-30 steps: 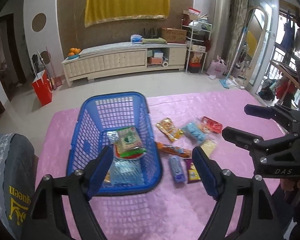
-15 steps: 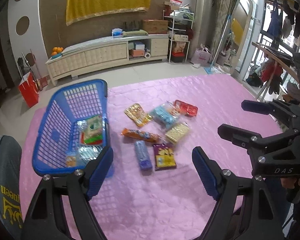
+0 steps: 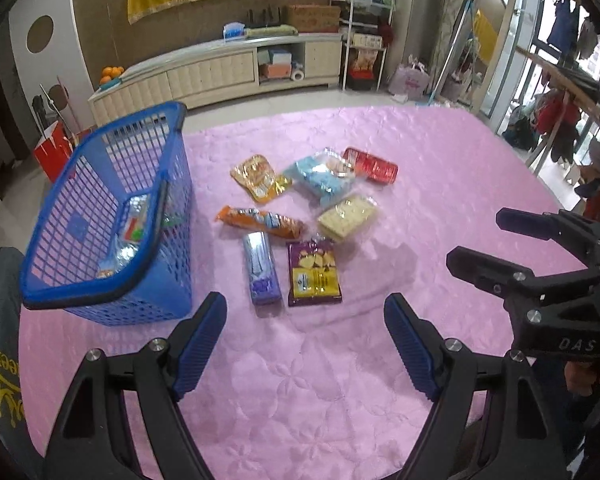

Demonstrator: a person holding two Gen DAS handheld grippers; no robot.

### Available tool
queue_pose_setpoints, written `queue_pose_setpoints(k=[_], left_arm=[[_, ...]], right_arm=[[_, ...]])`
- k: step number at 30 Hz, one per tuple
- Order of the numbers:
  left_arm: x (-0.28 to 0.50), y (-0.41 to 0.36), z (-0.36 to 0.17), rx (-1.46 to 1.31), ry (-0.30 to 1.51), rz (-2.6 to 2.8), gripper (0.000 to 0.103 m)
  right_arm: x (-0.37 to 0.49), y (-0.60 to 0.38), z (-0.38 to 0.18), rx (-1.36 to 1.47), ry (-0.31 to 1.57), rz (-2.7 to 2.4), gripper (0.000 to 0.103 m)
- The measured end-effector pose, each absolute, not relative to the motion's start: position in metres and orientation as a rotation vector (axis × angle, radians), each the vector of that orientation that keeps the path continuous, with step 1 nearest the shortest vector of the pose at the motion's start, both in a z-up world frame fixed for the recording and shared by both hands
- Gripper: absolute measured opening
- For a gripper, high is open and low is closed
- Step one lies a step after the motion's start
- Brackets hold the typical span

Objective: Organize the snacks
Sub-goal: 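Withdraw both tools from the basket toward the remaining snacks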

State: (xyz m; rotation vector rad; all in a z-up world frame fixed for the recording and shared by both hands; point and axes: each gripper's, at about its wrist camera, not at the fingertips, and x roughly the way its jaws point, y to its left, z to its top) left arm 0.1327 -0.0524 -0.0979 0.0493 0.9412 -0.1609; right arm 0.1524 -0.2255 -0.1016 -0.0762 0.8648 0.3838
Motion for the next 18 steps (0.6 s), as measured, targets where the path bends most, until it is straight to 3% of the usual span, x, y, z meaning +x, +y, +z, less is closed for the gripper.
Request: queue_pose_setpoints(k=[3,9,13,18], left_arm=[[0.138,-0.056,-0.107,0.068,0.958,-0.159,0.078],[0.151,-0.057,-0.123,0.087,0.984,-0.163,0.055],[0.164,-0.057,-0.138,0.083,1.031,-0.166,0.038],[0.181,-0.062,-0.153,0.113,1.067,-0.148,0.038]], right_arm=[[0.155,-0.226,-0.11,-0.082,0.874,0.382,0.088],[0.164,-0.227,-0.127,-0.095,0.895,0.378,0.073],[0.17,-0.229,-0.138,-0.078,0.91,0.385,0.073],[0.182,-0.227,-0.15,-0.042,0.94,0.386,0.07]])
